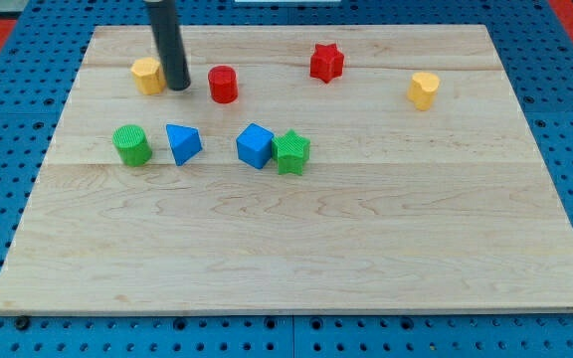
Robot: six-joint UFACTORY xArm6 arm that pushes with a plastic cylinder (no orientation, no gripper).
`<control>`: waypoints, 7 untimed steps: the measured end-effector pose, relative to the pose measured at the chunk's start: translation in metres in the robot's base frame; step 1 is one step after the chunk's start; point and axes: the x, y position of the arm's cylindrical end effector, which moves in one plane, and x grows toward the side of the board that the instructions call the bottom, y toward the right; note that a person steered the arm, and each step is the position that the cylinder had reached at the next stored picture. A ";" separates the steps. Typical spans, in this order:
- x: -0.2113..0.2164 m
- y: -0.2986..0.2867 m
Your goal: Place the red blocks diagonally to each other
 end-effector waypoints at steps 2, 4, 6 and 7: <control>-0.002 0.043; -0.043 0.041; 0.009 0.113; 0.016 0.103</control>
